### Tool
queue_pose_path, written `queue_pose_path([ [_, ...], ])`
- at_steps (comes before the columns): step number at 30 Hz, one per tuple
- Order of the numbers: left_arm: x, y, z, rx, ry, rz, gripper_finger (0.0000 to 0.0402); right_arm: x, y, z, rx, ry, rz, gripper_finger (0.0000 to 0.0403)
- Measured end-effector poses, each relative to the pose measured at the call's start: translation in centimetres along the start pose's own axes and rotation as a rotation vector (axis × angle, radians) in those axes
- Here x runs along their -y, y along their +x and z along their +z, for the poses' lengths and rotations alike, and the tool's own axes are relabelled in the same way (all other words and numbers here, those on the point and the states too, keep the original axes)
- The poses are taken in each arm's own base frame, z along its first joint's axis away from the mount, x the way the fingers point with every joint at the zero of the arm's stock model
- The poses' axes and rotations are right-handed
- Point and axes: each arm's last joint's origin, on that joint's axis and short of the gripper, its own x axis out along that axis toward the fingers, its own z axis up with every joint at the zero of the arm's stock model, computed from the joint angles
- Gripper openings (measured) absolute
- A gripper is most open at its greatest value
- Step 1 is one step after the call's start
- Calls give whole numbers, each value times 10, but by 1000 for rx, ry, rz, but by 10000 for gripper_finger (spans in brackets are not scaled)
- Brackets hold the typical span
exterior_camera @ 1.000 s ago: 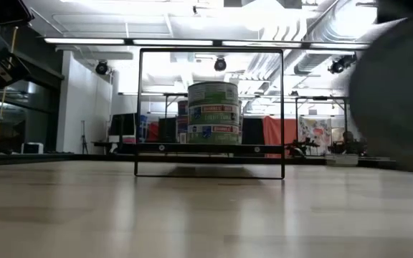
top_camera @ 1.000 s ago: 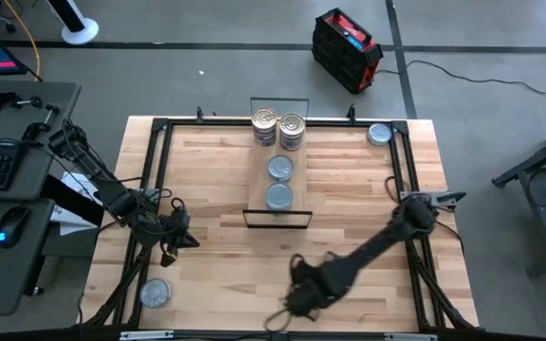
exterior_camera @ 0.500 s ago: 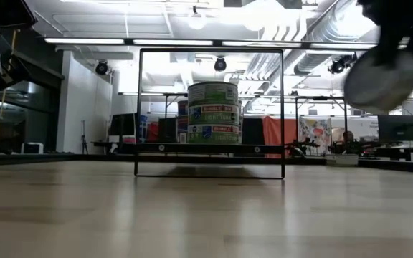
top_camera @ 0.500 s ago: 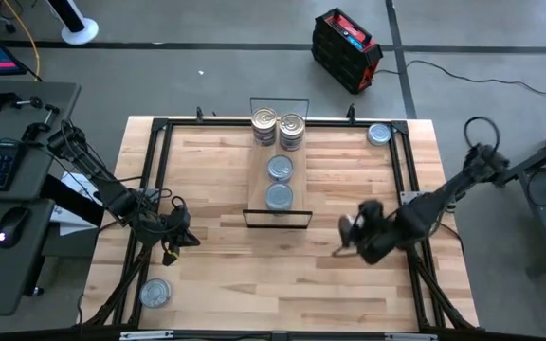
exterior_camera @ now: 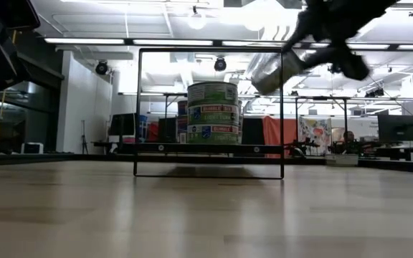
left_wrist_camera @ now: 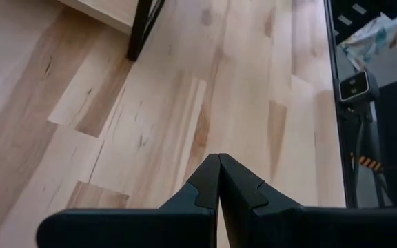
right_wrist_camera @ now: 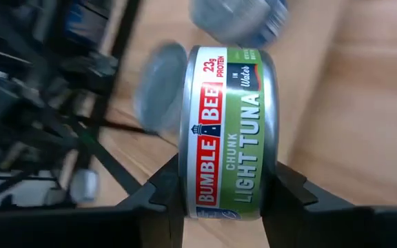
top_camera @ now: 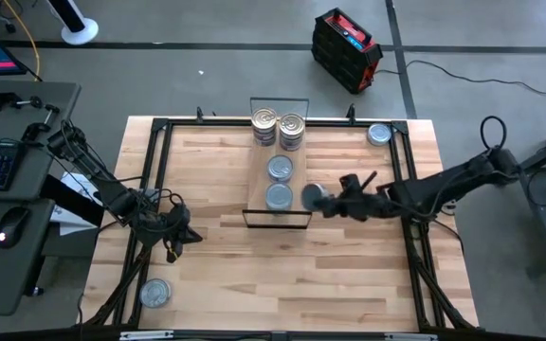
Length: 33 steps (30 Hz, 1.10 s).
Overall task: Stack canned seafood by type on shelf
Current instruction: Stack the green tuna can on top of the other green tuna cans on the shelf
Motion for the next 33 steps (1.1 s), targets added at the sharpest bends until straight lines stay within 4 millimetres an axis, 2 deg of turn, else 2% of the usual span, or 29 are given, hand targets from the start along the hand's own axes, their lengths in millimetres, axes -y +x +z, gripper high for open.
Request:
queue_pose_path([
  [7,0,0,0,4,-33,0,1,-17,6,23,78,-69,158,117],
  [11,0,0,0,4,-49,0,1,-29,1,36,106,-124,186,117],
  [17,0,0,0,4,-61,0,1,-33,1,45,109,-131,208,117],
  [22,0,0,0,5,-68,0,1,-34,11,42,46,-129,225,117],
  [33,0,0,0,4,-81,1,1,-48,34,34,-10,-106,378,117],
])
